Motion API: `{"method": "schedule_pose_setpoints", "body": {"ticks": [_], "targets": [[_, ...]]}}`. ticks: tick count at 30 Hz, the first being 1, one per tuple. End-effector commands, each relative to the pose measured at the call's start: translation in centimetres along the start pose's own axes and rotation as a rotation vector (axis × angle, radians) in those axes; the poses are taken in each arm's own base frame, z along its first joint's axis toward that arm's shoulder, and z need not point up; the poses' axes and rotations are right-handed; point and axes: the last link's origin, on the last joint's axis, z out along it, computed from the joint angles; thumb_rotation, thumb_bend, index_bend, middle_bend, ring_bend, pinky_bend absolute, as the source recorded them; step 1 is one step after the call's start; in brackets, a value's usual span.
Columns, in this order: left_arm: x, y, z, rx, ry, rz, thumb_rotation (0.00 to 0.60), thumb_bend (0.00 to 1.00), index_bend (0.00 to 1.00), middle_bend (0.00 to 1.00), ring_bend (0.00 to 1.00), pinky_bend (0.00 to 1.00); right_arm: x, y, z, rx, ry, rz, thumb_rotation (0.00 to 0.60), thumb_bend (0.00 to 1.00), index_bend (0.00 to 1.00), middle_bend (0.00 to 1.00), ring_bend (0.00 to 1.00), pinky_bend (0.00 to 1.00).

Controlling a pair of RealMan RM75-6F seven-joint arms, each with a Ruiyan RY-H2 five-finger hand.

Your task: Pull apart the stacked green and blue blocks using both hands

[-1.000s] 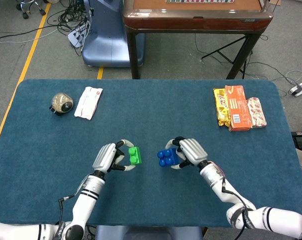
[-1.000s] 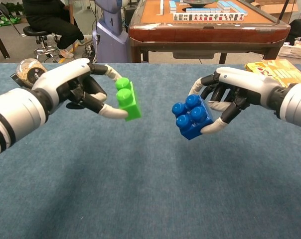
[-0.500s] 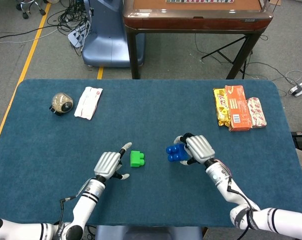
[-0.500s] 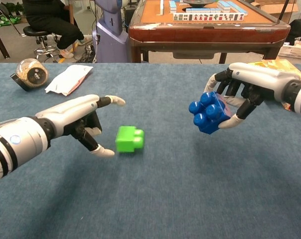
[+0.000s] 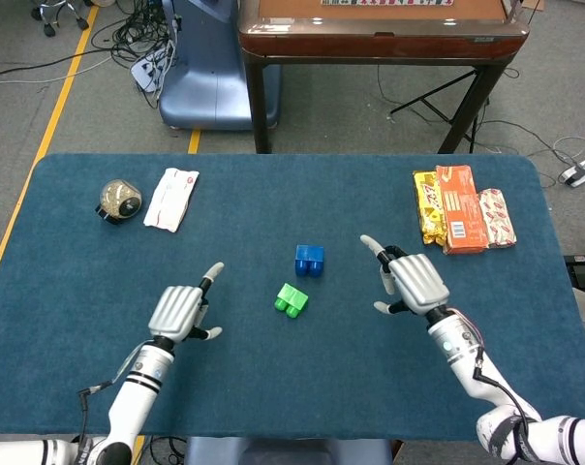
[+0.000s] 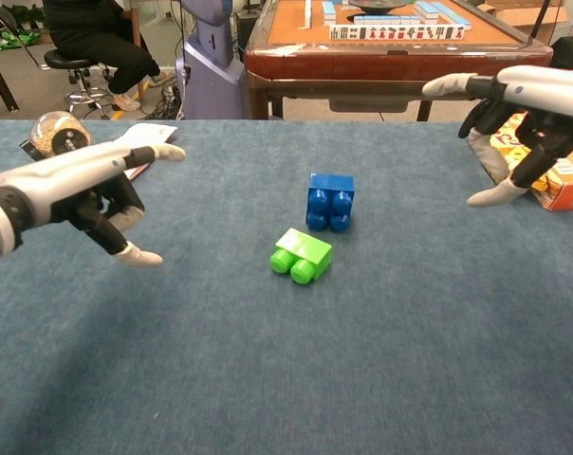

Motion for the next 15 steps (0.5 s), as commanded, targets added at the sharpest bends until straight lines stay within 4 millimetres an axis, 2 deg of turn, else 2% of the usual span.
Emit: {"method": "schedule_pose_setpoints", "body": {"ticks": [1, 2, 5, 7, 10, 12, 15], "targets": [[1.7, -2.4, -1.6, 0.015, 0.095, 0.064, 0.600, 0.00, 0.00, 0.67, 0.65, 0.86, 1.6, 1.3, -1.7, -0.032, 0.030, -0.051, 0.600, 0.00, 0.17, 0.56, 0.63, 0.71], [2.3, -3.2, -2.1, 0.018, 0.124, 0.089, 0.600, 0.00, 0.00, 0.64, 0.61, 0.82, 2.0, 1.8, -2.2, -0.039, 0.042, -0.071, 0.600, 0.00, 0.20, 0.51, 0.56, 0.66], [3.5, -5.7, -3.5, 0.046, 0.164, 0.175, 0.600, 0.00, 0.00, 0.54, 0.52, 0.73, 3.0, 3.2, -3.5, -0.060, 0.062, -0.125, 0.600, 0.00, 0.20, 0.42, 0.43, 0.54], [4.3, -7.1, -4.5, 0.086, 0.178, 0.220, 0.600, 0.00, 0.00, 0.48, 0.47, 0.68, 3.5, 4.1, -4.4, -0.077, 0.080, -0.151, 0.600, 0.00, 0.21, 0.38, 0.38, 0.49], [5.9, -9.3, -6.1, 0.155, 0.206, 0.265, 0.600, 0.00, 0.00, 0.41, 0.41, 0.62, 4.2, 5.5, -5.9, -0.105, 0.112, -0.190, 0.600, 0.00, 0.21, 0.37, 0.36, 0.45], [6.4, -9.9, -6.7, 0.170, 0.214, 0.276, 0.600, 0.00, 0.00, 0.36, 0.36, 0.57, 4.3, 5.9, -6.4, -0.112, 0.120, -0.201, 0.600, 0.00, 0.22, 0.37, 0.36, 0.45], [8.3, -12.8, -9.1, 0.240, 0.251, 0.335, 0.600, 0.00, 0.00, 0.30, 0.30, 0.50, 4.9, 7.2, -8.7, -0.156, 0.123, -0.272, 0.600, 0.00, 0.23, 0.37, 0.35, 0.43]]}}
